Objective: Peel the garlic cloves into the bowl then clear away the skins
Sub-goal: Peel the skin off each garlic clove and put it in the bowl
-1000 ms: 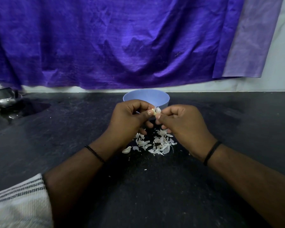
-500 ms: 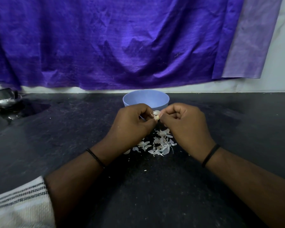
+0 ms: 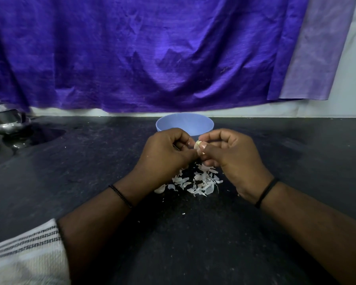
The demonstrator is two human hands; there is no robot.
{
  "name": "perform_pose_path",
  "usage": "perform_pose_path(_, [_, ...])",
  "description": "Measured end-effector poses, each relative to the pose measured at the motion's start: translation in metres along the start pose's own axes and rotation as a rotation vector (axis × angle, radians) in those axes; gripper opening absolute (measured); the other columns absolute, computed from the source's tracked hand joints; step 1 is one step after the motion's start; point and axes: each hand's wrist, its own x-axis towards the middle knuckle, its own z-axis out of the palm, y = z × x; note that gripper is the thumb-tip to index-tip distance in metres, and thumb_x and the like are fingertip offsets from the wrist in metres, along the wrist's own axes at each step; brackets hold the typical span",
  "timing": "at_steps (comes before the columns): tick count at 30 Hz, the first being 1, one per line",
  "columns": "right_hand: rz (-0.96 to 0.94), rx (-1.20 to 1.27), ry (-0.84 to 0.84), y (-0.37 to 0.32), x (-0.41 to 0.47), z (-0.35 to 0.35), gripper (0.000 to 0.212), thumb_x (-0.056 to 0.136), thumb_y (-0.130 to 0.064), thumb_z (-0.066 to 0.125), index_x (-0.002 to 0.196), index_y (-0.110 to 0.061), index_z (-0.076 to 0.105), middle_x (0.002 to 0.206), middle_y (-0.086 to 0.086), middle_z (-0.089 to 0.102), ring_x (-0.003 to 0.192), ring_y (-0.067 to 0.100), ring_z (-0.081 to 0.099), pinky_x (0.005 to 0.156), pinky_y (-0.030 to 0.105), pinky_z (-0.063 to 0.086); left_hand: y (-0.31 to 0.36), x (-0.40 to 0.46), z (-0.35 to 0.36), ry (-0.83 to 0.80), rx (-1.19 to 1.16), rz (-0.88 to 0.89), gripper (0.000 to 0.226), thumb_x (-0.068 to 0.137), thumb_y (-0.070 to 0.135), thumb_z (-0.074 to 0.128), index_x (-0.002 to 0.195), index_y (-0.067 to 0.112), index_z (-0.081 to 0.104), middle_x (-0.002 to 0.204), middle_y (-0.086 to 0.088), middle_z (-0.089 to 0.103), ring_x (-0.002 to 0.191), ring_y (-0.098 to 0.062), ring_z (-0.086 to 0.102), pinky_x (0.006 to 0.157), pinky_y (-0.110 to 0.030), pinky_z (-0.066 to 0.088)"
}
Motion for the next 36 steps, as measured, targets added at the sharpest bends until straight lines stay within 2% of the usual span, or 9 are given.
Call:
perform_pose_path(3, [-0.009,-0.003,0.004,0.0005,0.0015,-0.0018,0.007,0.086,-0.003,0.072,0.092,-0.005,0.071,0.081,0.016,0.075,0.066,0.016,0.067,0.059,0.026,0.058,0.0029,-0.0021,-0.0002,-0.018,-0.045,0.001,0.013,0.086,0.020,0.076,0.097,0.017,0.071,0.073,-0.006,0.070,0.056,-0.018,0.068,0.048,-0.030,0.053])
perform_pose_path(5, [-0.005,-0.010,-0.006,0.0010,0.0017,-0.0019,0.004,0.088,-0.001,0.069,0.090,-0.004,0.072,0.082,0.016,0.075,0.067,0.016,0.067,0.060,0.026,0.058,0.0041,-0.0030,0.0000,-0.035,-0.052,0.005,0.011,0.087,0.017,0.074,0.099,0.017,0.073,0.077,-0.008,0.072,0.057,-0.018,0.068,0.046,-0.029,0.052])
perform_pose_path(10, [-0.003,-0.008,-0.035,0.0023,0.0024,-0.0026,0.005,0.089,-0.002,0.069,0.090,-0.006,0.072,0.076,0.008,0.075,0.067,0.015,0.068,0.063,0.028,0.059,0.0033,-0.0016,-0.0012,-0.024,-0.057,-0.008,0.008,0.088,0.010,0.072,0.089,0.016,0.076,0.073,-0.006,0.074,0.057,-0.020,0.069,0.046,-0.030,0.054])
perform_pose_path(14, [-0.068,-0.117,-0.044,0.0042,0.0038,-0.0025,0.005,0.089,-0.002,0.070,0.091,-0.006,0.073,0.074,0.008,0.074,0.066,0.015,0.068,0.064,0.030,0.060,0.0018,-0.0006,-0.0020,0.011,-0.011,-0.032,0.012,0.089,0.010,0.071,0.077,0.009,0.075,0.066,-0.009,0.072,0.052,-0.025,0.068,0.045,-0.031,0.052])
perform_pose_path(19, [-0.147,-0.266,-0.052,0.0079,0.0031,-0.0023,0.007,0.088,-0.005,0.072,0.089,-0.011,0.075,0.075,0.003,0.075,0.067,0.012,0.070,0.063,0.024,0.057,0.0049,-0.0029,-0.0037,-0.003,0.142,0.009,0.016,0.087,0.010,0.071,0.071,0.010,0.075,0.058,-0.003,0.070,0.045,-0.012,0.065,0.045,-0.024,0.050])
perform_pose_path(22, [-0.150,-0.286,-0.049,0.0084,0.0043,-0.0024,0.007,0.089,-0.006,0.071,0.088,-0.012,0.075,0.074,0.002,0.074,0.067,0.013,0.071,0.063,0.025,0.058,0.0068,-0.0034,-0.0048,-0.016,0.171,0.005,0.016,0.086,0.008,0.070,0.071,0.011,0.075,0.055,-0.004,0.069,0.043,-0.013,0.063,0.044,-0.024,0.051])
perform_pose_path(27, [-0.135,-0.259,-0.053,0.0085,0.0061,0.0000,0.010,0.090,-0.004,0.069,0.088,-0.012,0.075,0.073,0.004,0.074,0.065,0.015,0.070,0.063,0.028,0.059,0.0073,-0.0025,-0.0035,0.012,0.094,-0.050,0.020,0.085,0.003,0.068,0.067,0.009,0.073,0.053,-0.006,0.068,0.042,-0.016,0.063,0.044,-0.023,0.047])
perform_pose_path(33, [-0.089,-0.197,-0.036,0.0081,0.0056,0.0026,0.011,0.090,-0.003,0.069,0.086,-0.010,0.075,0.070,0.007,0.073,0.062,0.014,0.066,0.063,0.031,0.060,0.0045,-0.0017,0.0023,0.035,0.016,-0.084,0.020,0.085,-0.002,0.065,0.067,0.005,0.071,0.056,-0.010,0.068,0.050,-0.023,0.069,0.051,-0.032,0.057])
perform_pose_path(36, [-0.042,-0.131,-0.041,0.0085,0.0048,0.0043,0.013,0.091,-0.001,0.066,0.085,-0.009,0.075,0.070,0.008,0.072,0.061,0.014,0.064,0.063,0.030,0.058,0.0022,-0.0014,0.0042,0.042,-0.014,-0.094,0.018,0.085,-0.001,0.065,0.068,0.002,0.071,0.057,-0.011,0.068,0.051,-0.024,0.069,0.051,-0.033,0.057])
